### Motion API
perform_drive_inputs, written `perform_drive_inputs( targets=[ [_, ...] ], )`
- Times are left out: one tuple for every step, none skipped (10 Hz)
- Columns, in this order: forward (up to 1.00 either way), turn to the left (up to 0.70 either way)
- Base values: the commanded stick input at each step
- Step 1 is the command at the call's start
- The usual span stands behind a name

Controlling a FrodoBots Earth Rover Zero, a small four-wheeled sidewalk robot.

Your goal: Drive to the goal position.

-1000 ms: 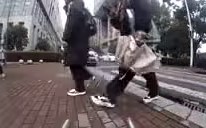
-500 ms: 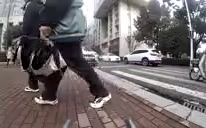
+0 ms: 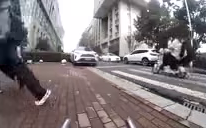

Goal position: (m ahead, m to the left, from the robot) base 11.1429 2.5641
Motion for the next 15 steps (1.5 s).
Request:
perform_drive_inputs(
  targets=[
    [0.47,0.0],
    [0.48,0.0],
    [0.49,0.0],
    [0.49,0.0],
    [0.49,0.0],
    [0.48,0.0],
    [0.49,0.0],
    [0.49,0.0],
    [0.48,0.0],
    [0.49,0.0],
    [0.47,0.0],
    [0.45,0.0],
    [0.42,0.0],
    [0.41,0.0],
    [0.41,0.0]
  ],
)
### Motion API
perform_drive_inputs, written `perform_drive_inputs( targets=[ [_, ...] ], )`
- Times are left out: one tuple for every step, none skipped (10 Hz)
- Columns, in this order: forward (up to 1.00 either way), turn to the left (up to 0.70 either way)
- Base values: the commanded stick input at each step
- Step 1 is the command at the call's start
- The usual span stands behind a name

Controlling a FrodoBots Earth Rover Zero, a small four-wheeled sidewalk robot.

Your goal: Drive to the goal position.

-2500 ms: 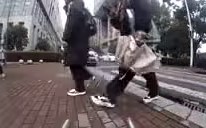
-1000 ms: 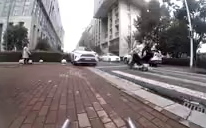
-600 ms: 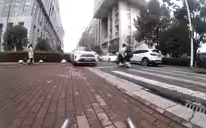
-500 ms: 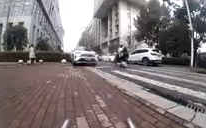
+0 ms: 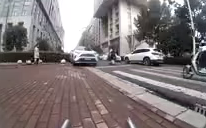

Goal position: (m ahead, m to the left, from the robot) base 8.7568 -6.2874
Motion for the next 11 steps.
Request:
perform_drive_inputs(
  targets=[
    [0.42,0.0],
    [0.45,0.0],
    [0.46,0.0],
    [0.47,0.0],
    [0.48,0.0],
    [0.49,-0.08],
    [0.49,-0.24],
    [0.49,-0.28],
    [0.51,-0.3],
    [0.53,-0.12],
    [0.53,-0.04]
  ],
)
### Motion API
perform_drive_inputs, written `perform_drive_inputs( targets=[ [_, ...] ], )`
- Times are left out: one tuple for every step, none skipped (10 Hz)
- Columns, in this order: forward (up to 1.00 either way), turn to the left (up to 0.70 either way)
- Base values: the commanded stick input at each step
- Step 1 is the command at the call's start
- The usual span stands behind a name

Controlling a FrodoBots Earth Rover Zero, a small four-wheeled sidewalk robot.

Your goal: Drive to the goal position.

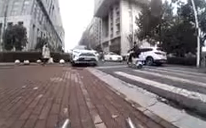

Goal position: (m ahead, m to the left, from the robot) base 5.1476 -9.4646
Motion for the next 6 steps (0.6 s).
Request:
perform_drive_inputs(
  targets=[
    [0.53,-0.01],
    [0.53,0.0],
    [0.53,0.0],
    [0.53,0.0],
    [0.53,0.0],
    [0.53,-0.03]
  ],
)
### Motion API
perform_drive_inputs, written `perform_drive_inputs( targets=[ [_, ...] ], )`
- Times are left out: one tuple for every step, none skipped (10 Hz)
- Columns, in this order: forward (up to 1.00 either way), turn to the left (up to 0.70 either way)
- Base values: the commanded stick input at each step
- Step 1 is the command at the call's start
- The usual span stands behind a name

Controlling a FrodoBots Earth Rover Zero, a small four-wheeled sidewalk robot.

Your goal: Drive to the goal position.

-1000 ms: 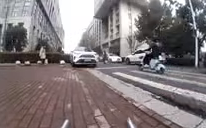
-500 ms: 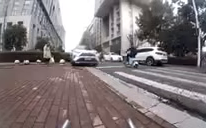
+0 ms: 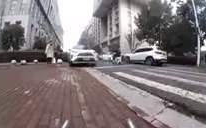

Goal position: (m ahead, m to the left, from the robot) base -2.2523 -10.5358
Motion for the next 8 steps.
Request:
perform_drive_inputs(
  targets=[
    [0.53,-0.08],
    [0.53,-0.13],
    [0.53,-0.13],
    [0.53,-0.13],
    [0.53,-0.1],
    [0.53,-0.13],
    [0.53,-0.13],
    [0.53,-0.08]
  ],
)
